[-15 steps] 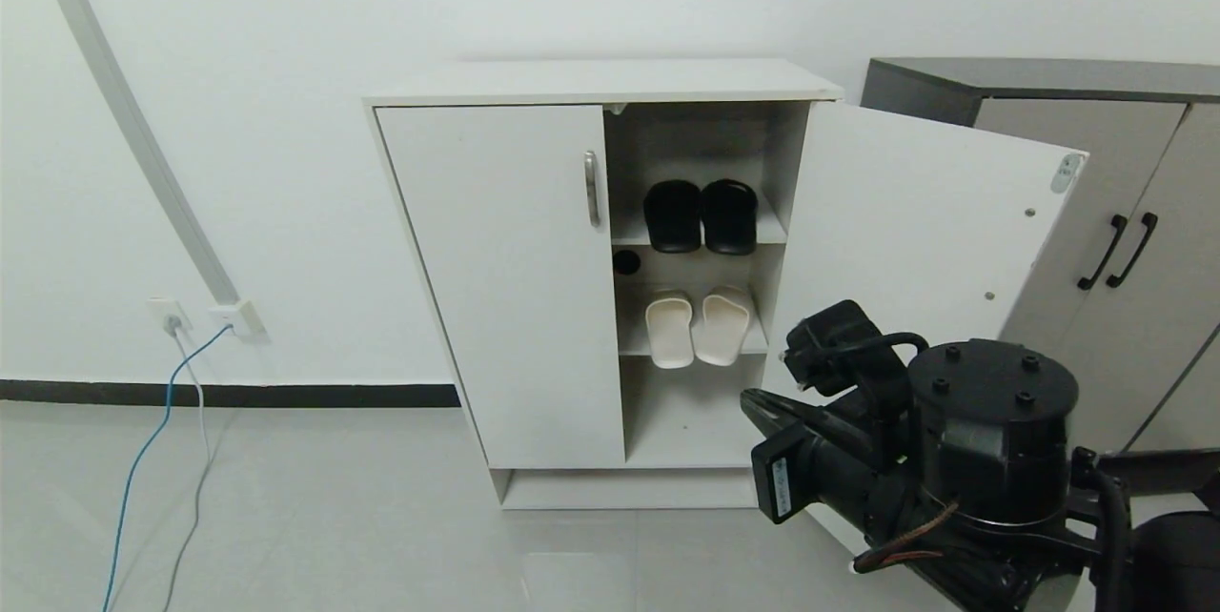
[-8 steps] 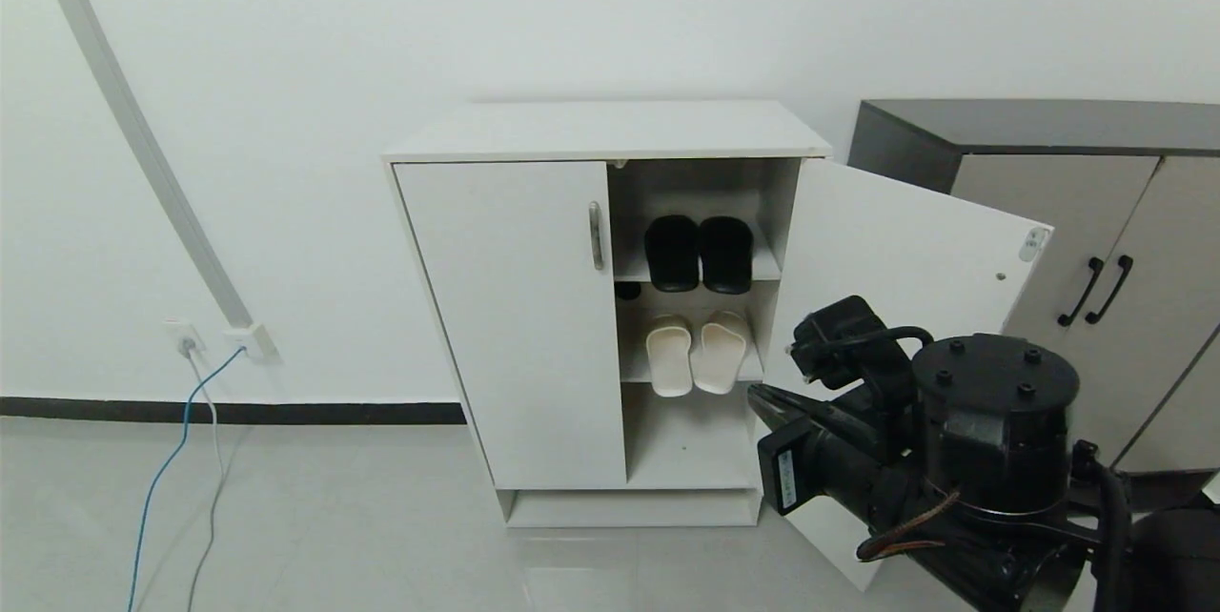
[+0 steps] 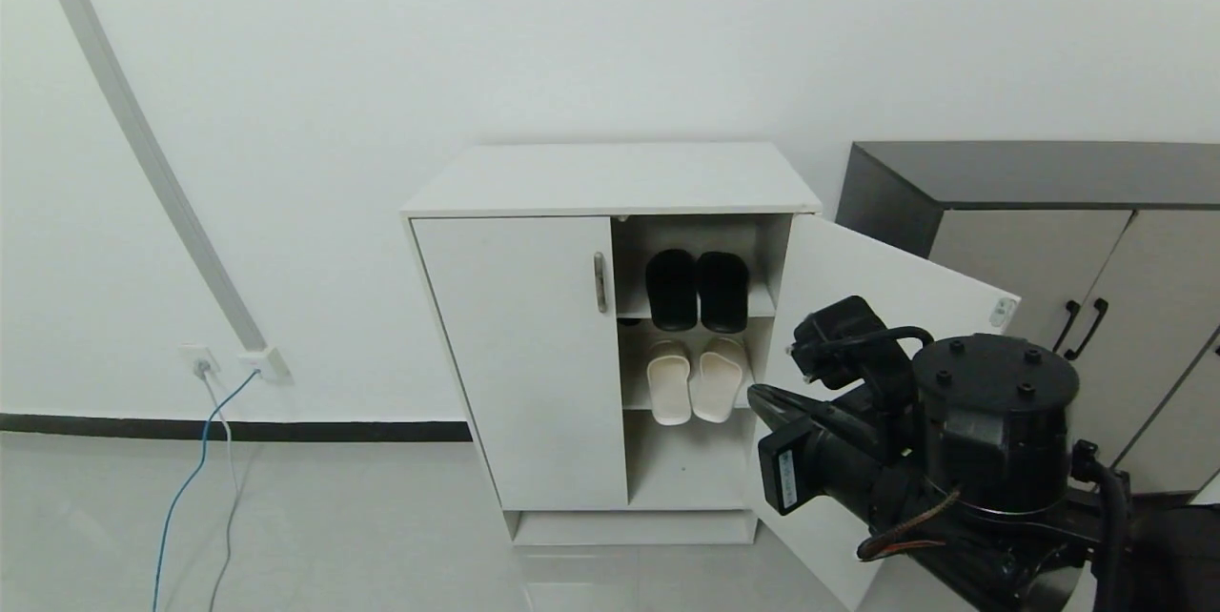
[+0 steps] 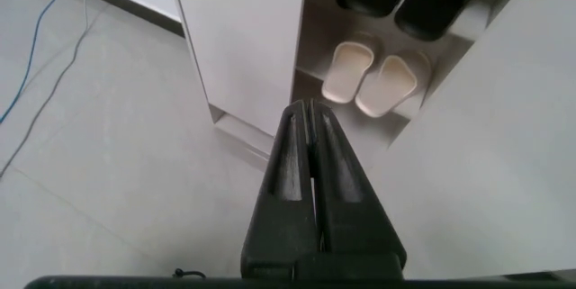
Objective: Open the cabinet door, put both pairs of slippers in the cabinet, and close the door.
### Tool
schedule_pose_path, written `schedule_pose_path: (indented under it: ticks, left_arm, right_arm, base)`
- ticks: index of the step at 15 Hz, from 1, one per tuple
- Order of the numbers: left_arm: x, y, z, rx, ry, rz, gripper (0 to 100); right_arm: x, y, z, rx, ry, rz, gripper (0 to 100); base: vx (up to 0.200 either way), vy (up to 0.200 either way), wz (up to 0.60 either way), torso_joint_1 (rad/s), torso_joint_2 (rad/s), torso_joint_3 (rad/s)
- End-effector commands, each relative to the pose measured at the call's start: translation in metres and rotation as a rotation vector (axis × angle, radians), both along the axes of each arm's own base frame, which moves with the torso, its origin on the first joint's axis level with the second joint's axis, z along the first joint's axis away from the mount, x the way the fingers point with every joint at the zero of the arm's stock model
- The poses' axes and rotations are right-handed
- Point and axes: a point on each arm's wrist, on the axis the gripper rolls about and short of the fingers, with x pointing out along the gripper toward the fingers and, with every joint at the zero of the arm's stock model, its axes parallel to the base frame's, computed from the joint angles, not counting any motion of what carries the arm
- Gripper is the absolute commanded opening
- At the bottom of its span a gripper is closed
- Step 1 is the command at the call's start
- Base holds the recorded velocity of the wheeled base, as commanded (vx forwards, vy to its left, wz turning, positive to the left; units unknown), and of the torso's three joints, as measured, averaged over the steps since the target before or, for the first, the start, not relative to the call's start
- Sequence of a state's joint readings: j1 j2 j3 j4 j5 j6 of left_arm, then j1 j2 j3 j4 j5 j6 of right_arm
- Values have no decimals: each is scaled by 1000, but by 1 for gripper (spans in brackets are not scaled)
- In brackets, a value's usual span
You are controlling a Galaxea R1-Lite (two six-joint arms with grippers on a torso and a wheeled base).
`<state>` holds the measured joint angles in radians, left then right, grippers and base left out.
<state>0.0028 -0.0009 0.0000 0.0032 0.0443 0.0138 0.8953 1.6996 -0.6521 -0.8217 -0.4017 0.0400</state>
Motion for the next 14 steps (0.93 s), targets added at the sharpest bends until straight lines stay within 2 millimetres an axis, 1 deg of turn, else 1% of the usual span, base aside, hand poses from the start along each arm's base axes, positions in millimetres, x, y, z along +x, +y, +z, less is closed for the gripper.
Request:
schedule_pose_path:
  ticks: [1, 6, 12, 14]
  left_arm:
    - [0, 0, 0, 0, 1, 1, 0]
    - [0, 0, 0, 0, 1, 1, 0]
    - [0, 0, 0, -2, -1, 1, 0]
    - [0, 0, 0, -2, -1, 1, 0]
  right_arm:
    - [0, 0, 0, -1, 1, 0, 0]
    - [0, 0, -2, -5, 4, -1, 0]
    - [-1, -1, -3, -7, 7, 0, 0]
    - [0, 0, -7, -18, 14, 0, 0]
  base:
    - [0, 0, 0, 198, -496, -305]
    - [0, 0, 0, 216, -531, -323]
    - [0, 0, 0, 256, -582, -332]
    - [0, 0, 0, 237, -510, -293]
